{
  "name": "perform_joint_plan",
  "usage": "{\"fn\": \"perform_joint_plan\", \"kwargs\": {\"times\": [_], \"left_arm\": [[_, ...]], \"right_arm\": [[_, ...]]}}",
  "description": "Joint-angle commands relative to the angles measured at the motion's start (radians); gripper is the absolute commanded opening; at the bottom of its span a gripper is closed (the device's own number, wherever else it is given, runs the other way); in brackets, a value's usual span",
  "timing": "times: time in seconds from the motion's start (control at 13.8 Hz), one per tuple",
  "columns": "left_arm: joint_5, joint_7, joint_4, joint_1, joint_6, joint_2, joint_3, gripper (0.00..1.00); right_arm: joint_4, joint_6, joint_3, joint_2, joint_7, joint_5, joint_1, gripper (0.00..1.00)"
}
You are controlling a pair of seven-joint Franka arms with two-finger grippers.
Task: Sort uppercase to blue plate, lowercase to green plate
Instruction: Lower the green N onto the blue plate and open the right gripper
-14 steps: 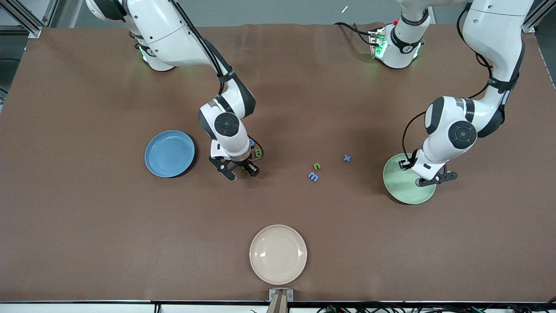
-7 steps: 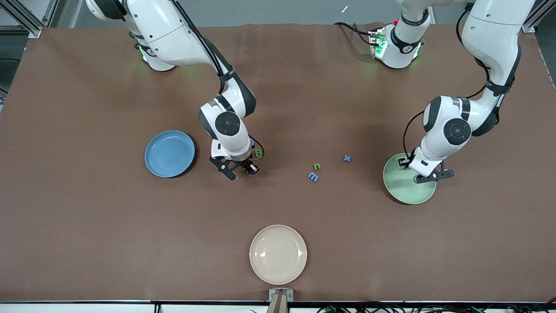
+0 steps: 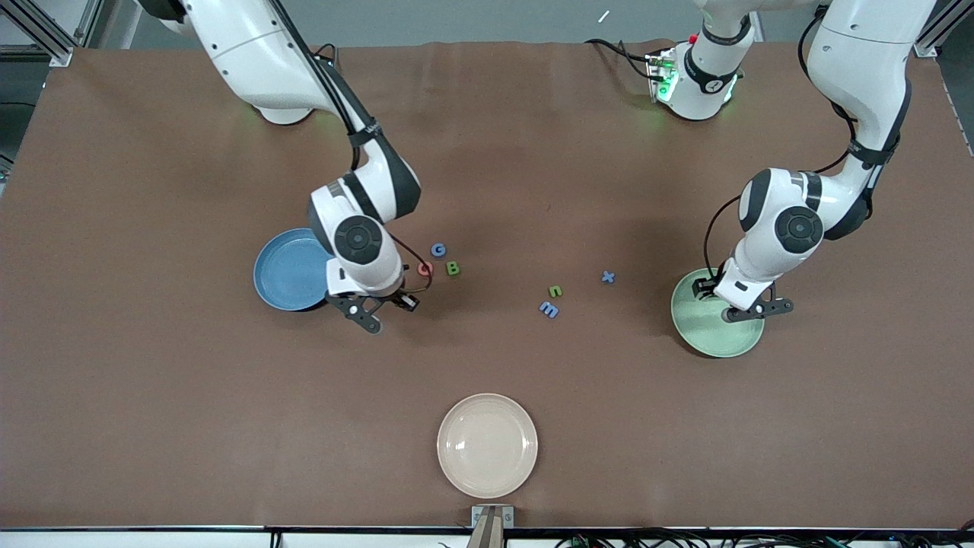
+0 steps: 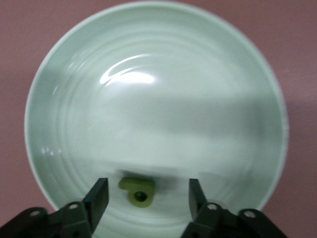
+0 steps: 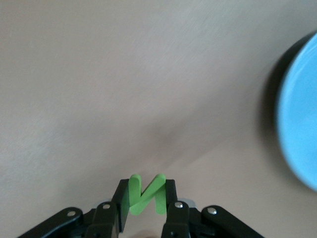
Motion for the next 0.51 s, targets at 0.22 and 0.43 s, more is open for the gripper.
{"fn": "perform_joint_plan", "kwargs": {"times": [0.22,0.43], "left_arm": [[0.017,-0.015,0.125,-0.037,-0.138,-0.005,-0.138,1.0],[0.017,-0.019,0.146,-0.126,-0.138,0.027,-0.138,1.0]], "right_arm": [[-0.395,0.091,0.014,-0.296,-0.207,-0.015,-0.129,0.0],[-0.558,0.24,0.014,-0.356,-0.288,-0.015,-0.183,0.0]]}}
